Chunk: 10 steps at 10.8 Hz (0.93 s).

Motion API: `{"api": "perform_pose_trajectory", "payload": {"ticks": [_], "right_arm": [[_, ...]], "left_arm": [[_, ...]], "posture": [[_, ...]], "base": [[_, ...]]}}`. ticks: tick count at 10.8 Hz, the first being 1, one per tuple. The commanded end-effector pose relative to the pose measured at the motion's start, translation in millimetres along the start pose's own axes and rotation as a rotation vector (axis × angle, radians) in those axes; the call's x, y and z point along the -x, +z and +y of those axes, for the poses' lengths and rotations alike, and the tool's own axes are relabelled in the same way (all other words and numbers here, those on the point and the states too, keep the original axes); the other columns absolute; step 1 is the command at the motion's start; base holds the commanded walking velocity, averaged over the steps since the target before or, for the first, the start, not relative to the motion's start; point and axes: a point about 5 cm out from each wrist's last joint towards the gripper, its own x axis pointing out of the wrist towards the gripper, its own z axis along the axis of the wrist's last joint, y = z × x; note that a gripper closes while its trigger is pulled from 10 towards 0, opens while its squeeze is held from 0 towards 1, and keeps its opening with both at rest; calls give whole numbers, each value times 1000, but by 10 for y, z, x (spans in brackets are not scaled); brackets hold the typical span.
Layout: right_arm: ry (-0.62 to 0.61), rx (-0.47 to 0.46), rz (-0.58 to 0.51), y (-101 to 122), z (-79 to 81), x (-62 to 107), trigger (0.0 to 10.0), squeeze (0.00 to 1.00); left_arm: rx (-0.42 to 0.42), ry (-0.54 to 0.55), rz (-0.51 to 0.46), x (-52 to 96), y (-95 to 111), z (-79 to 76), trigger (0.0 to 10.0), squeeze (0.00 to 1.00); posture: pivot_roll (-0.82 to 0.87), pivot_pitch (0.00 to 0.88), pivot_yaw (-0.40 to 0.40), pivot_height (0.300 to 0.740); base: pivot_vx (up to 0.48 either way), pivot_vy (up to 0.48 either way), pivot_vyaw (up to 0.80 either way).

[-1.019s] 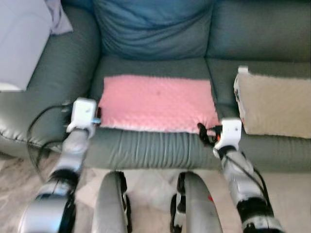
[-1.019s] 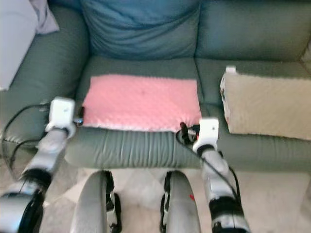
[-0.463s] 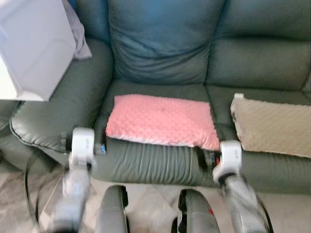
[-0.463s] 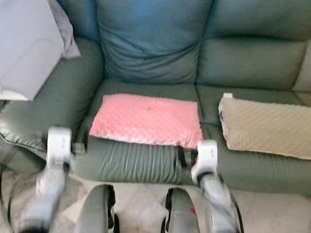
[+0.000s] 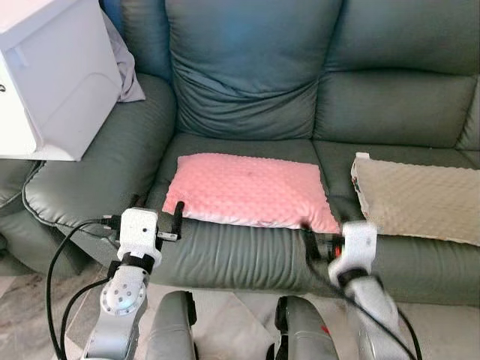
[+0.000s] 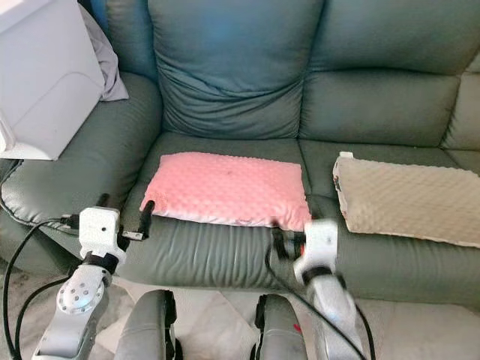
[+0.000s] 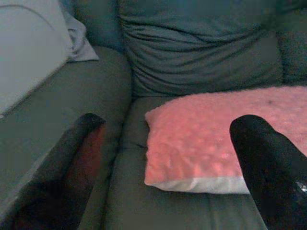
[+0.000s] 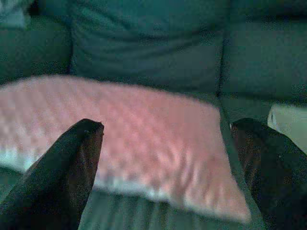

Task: Move the pillow to the sofa

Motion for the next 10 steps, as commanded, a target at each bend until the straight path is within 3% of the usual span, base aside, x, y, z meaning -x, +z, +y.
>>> {"api": "perform_pose_trajectory", "payload": {"ticks": [1, 4, 6, 10], "right_arm": [[-17, -5, -24, 55, -12, -39, 10000, 0], [10, -11, -27, 85, 17, -149, 10000, 0], [22, 0, -31, 114, 17, -195, 10000, 0], [32, -8, -26, 112, 27, -216, 10000, 0]], "left_arm": [[-3, -20, 12, -30, 2, -26, 10000, 0], [12, -39, -13, -185, 68, -138, 10000, 0], [16, -16, -22, -276, 117, -110, 10000, 0], [13, -3, 0, -319, 80, -176, 10000, 0]], "posture": [[-9, 0, 10, 645], [-19, 0, 4, 694], [-24, 0, 2, 734], [-31, 0, 5, 740]], "base": [[0, 0, 0], [0, 0, 0], [0, 0, 0], [0, 0, 0]]}}
